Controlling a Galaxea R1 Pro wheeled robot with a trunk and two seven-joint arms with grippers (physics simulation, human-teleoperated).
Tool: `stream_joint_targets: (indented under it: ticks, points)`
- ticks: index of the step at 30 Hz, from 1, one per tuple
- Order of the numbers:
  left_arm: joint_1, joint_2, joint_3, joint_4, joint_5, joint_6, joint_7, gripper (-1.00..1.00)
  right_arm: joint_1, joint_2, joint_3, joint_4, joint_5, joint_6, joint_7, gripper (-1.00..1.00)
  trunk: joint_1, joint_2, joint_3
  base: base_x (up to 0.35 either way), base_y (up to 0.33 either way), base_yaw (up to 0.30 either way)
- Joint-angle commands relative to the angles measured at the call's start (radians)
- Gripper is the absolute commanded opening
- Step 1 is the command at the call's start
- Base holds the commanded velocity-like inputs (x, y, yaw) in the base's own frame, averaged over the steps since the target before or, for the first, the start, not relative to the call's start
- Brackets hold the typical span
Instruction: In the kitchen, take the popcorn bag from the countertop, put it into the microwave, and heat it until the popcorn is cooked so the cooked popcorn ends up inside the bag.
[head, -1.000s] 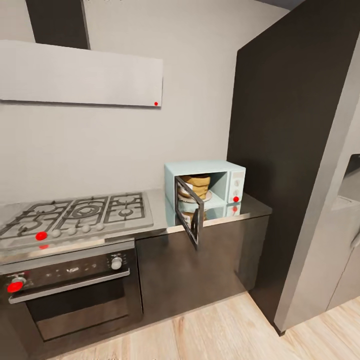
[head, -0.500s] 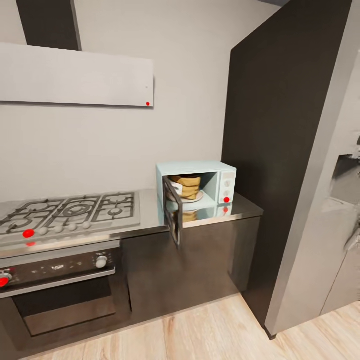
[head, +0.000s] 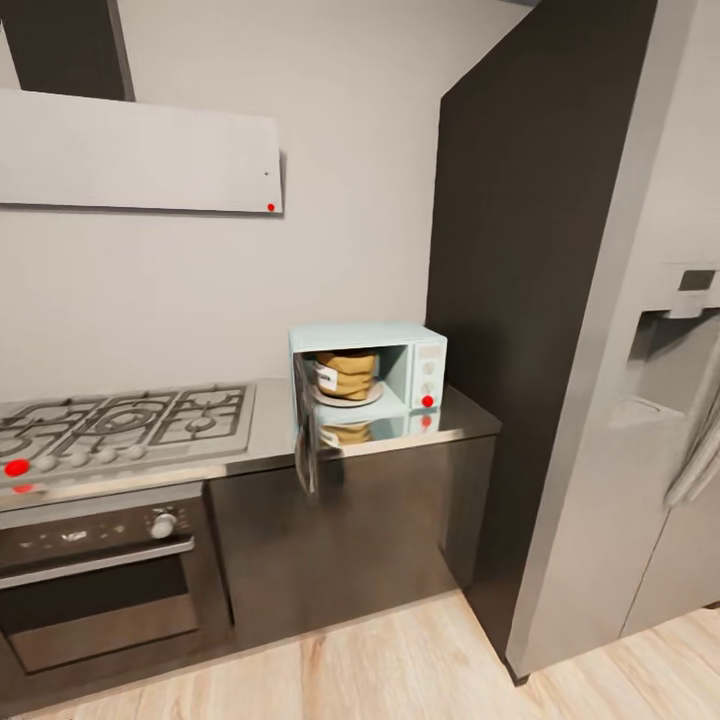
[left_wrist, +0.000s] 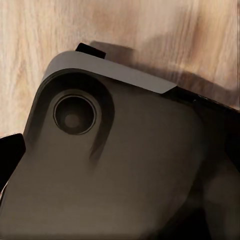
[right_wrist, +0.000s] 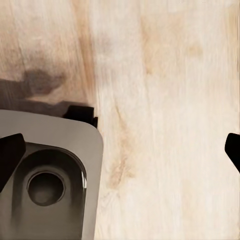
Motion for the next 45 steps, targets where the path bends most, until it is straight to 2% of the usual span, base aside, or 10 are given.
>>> stream_joint_targets:
  ticks: [1,14,28,39,45]
  points:
    - [0.000,0.000,0.002,-0.001,0.004,-0.002,0.001,1.00,-0.001,-0.001,0.002,0.003,0.008,-0.006,0.001,1.00,0.000,-0.001,-0.001,0.103,-0.283,0.212]
    - [0.000,0.001,0.003,-0.001,0.005,-0.002,0.001,1.00,-0.001,-0.001,0.002,0.003,0.008,-0.007,0.001,1.00,0.000,-0.001,-0.001,0.104,-0.269,0.238]
    - [0.000,0.001,0.002,-0.002,0.004,-0.002,0.000,1.00,-0.001,0.001,0.003,0.002,0.011,-0.016,0.001,1.00,0.000,-0.001,-0.001,0.011,-0.011,0.005]
    - [0.000,0.003,0.002,-0.002,0.004,-0.002,0.000,1.00,-0.001,-0.001,0.003,0.002,0.011,-0.014,0.003,1.00,0.000,-0.001,-0.001,0.231,0.000,0.000]
    - [0.000,0.003,0.002,-0.002,0.004,-0.002,0.000,1.00,-0.001,-0.001,0.003,0.002,0.011,-0.012,0.003,1.00,0.000,-0.001,-0.003,0.059,0.000,0.075]
